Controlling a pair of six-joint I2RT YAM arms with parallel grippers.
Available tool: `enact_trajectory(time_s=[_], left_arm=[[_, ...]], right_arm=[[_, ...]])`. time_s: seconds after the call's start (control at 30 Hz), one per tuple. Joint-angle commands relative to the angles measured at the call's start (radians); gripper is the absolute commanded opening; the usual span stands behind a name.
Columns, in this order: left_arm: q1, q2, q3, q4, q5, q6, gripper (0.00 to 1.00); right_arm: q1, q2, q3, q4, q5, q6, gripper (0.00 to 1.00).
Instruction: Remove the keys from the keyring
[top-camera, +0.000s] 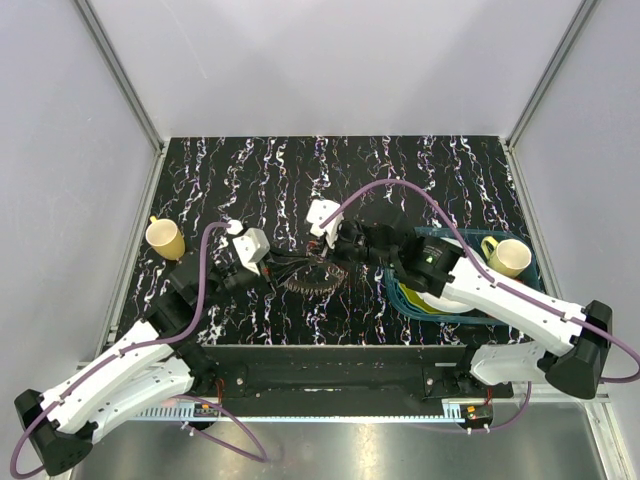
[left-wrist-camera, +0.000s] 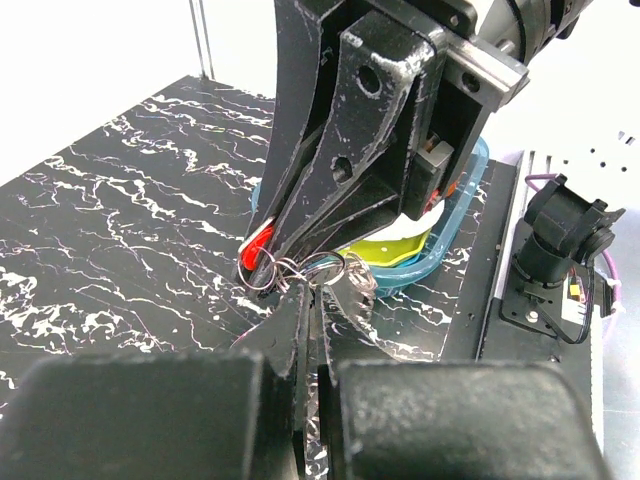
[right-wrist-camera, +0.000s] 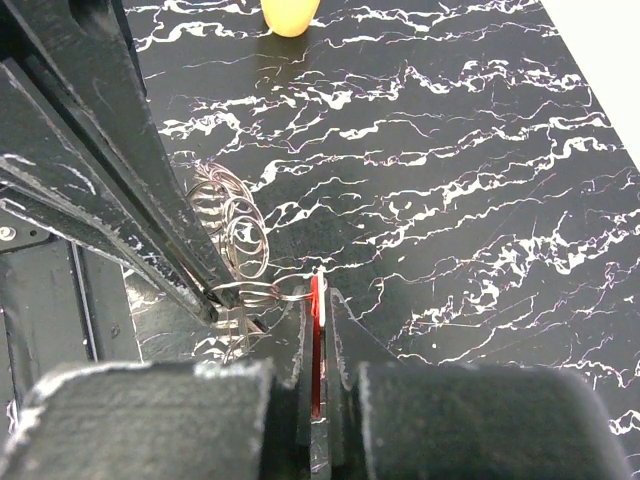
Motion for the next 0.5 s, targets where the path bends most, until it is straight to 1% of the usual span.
enact_trajectory(time_s=[0.0,0.17,0.47], left_arm=[[-0.034,-0.034,0.011,0.135,0.129,-0.041,0.00],[-0.034,-0.043,0.002,0.128,0.109,-0.032,0.00],[-0.034,-0.028,0.003,0.120,0.080,-0.026,0.00]], right_arm=[[-0.044,-0.027,-0.009,0.087,0.117,0.003,0.00],[-0.044,-0.050,-0.020,0.095,0.123,0.003,0.00],[-0.044,-0.081,-0.044,0.130,0.083,-0.002,0.00]])
